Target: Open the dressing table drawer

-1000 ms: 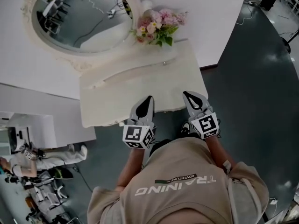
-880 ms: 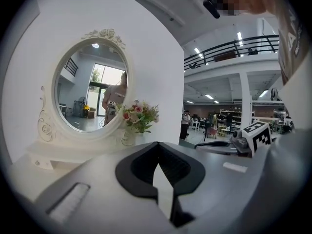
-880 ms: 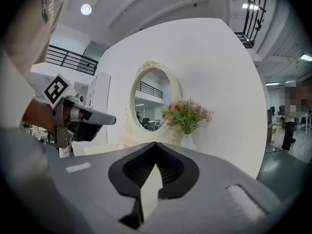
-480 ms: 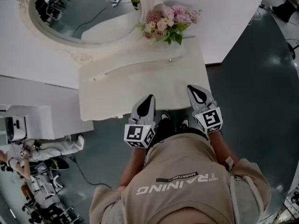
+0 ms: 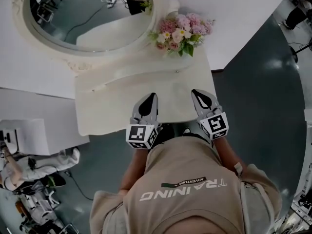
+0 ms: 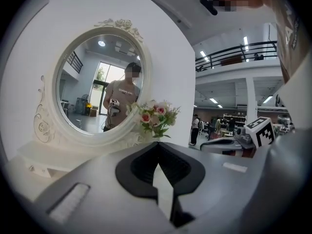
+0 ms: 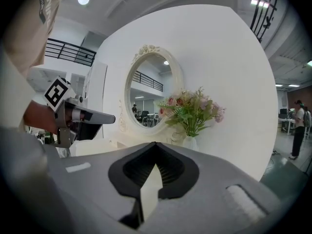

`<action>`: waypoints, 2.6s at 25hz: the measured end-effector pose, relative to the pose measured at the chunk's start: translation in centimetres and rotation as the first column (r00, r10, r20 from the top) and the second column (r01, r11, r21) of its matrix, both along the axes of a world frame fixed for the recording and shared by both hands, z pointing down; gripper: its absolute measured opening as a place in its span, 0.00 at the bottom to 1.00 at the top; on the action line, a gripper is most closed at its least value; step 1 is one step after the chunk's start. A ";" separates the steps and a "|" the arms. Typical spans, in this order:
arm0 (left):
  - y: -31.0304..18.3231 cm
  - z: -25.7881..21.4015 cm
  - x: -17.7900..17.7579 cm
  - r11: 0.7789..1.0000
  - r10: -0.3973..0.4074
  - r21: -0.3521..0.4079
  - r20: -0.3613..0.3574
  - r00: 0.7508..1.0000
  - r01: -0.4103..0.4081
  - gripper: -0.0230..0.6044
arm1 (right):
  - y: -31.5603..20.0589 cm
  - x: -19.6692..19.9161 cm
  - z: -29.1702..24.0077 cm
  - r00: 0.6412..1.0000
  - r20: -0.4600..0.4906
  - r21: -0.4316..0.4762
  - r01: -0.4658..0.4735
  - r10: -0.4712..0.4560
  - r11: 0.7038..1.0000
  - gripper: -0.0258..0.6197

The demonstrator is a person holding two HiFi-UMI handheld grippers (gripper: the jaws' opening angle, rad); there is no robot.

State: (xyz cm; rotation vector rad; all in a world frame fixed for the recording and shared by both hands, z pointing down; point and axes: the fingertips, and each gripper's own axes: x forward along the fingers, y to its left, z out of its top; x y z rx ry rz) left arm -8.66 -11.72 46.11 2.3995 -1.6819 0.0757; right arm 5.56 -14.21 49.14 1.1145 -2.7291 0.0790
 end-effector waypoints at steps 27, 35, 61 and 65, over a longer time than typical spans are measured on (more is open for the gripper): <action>-7.2 0.9 -3.8 0.986 0.169 -0.002 -0.015 0.985 -0.170 0.07 | -8.0 -4.3 6.0 0.971 -0.137 -0.044 -0.205 0.197 0.978 0.04; -7.4 1.2 -3.6 0.988 0.149 -0.032 0.000 0.989 -0.149 0.07 | -10.0 -4.6 11.2 0.965 -0.198 -0.154 -0.203 0.170 0.967 0.04; -8.8 3.0 -5.5 0.985 0.128 -0.121 0.035 0.991 -0.122 0.07 | -16.4 -6.6 22.8 0.934 -0.311 -0.341 -0.282 0.175 0.897 0.22; -8.9 3.0 -6.2 0.986 0.115 -0.123 0.038 0.993 -0.110 0.07 | -17.1 -6.8 22.9 0.929 -0.314 -0.346 -0.304 0.196 0.888 0.20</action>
